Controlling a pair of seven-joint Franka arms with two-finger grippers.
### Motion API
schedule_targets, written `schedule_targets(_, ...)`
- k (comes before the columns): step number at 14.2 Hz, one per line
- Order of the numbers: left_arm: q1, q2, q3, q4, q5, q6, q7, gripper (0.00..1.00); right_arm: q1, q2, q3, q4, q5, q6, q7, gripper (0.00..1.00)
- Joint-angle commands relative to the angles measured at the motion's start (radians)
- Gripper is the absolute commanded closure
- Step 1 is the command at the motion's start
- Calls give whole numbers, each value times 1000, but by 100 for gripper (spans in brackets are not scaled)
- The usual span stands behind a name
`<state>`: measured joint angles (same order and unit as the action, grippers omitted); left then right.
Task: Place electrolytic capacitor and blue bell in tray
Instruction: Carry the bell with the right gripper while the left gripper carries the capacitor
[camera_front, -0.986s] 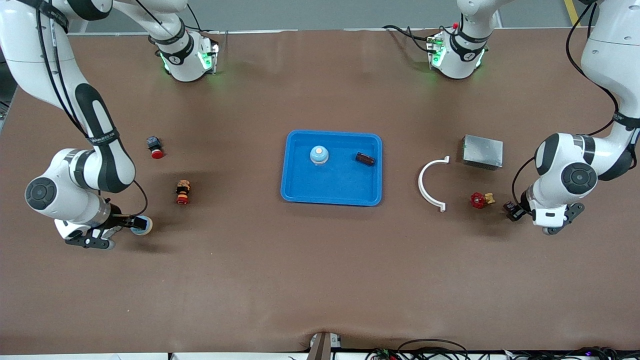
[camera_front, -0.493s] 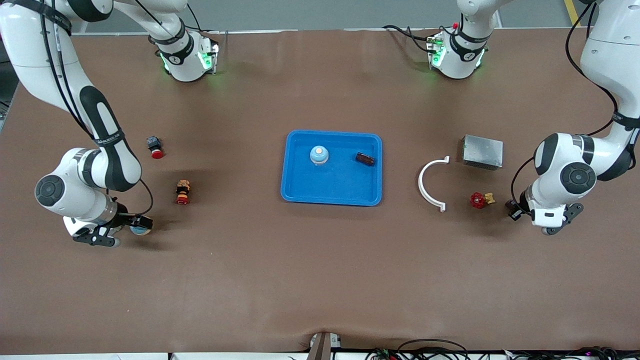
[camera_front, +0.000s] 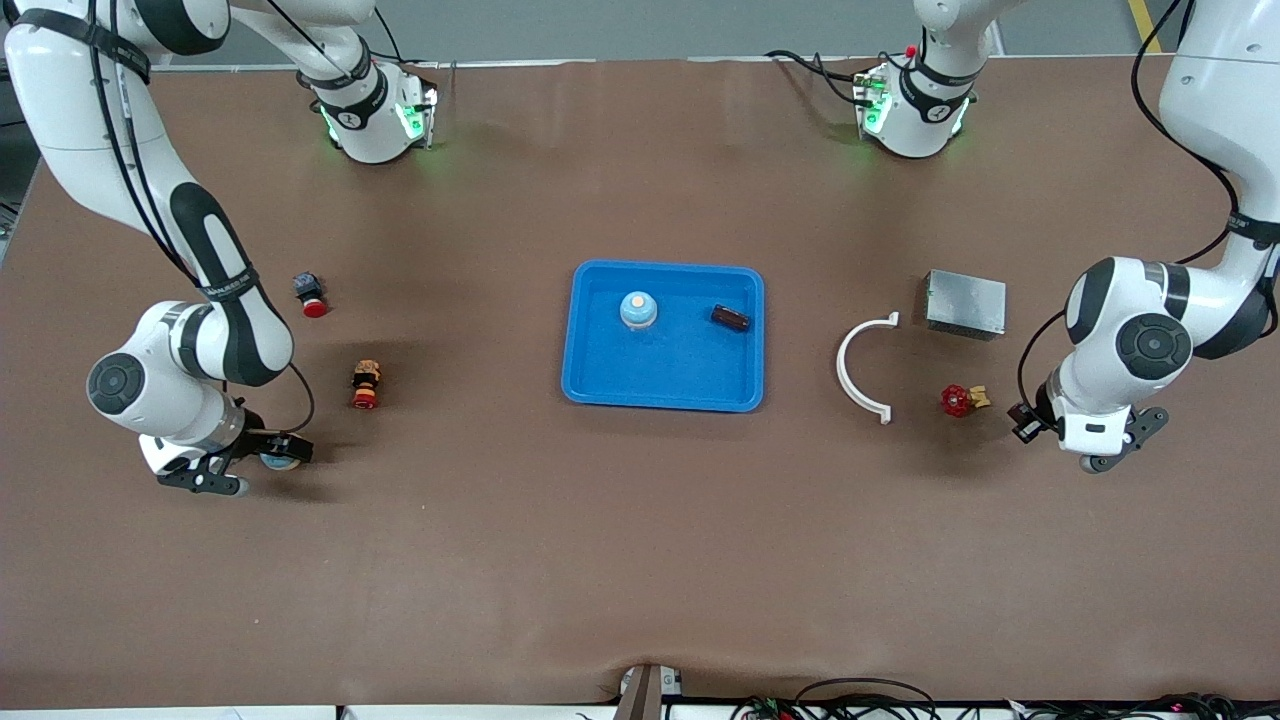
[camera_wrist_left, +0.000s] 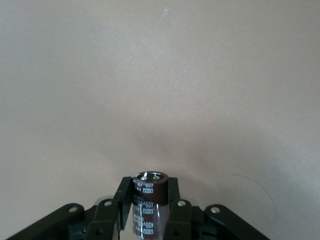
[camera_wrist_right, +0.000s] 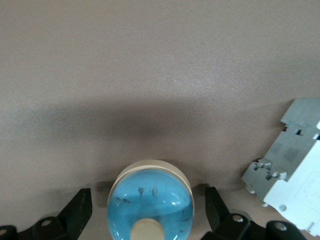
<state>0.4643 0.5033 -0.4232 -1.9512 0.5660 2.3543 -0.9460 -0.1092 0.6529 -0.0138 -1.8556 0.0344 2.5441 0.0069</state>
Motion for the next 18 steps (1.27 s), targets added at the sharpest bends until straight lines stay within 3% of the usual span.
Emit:
schedule_targets(1, 8, -66, -41, -20, -4, -65, -16, 100, -7, -1, 9, 0, 12, 8, -7, 0)
schedule_targets(3, 8, -84, -72, -17, -52, -105, -16, 100, -7, 1, 9, -2, 12, 7, -7, 0)
schedule_targets(4, 8, -91, -89, -14, -67, -127, -22, 100, -6, 1, 9, -4, 12, 7, -10, 7)
schedule_targets(7, 8, -101, -158, -11, -78, -184, -112, 100, -6, 1, 9, -5, 12, 7, -10, 99)
schedule_targets(11, 5, -98, -250, -9, -78, -190, -275, 100, -3, -9, 11, 6, 12, -10, -4, 100)
schedule_targets(15, -21, -88, -305, -9, -78, -190, -413, 100, 45, -59, 12, 62, 12, -215, 105, 100)
schedule_targets(18, -90, -85, -310, -8, -80, -190, -532, 100, 135, -107, 12, 64, 12, -272, 285, 100)
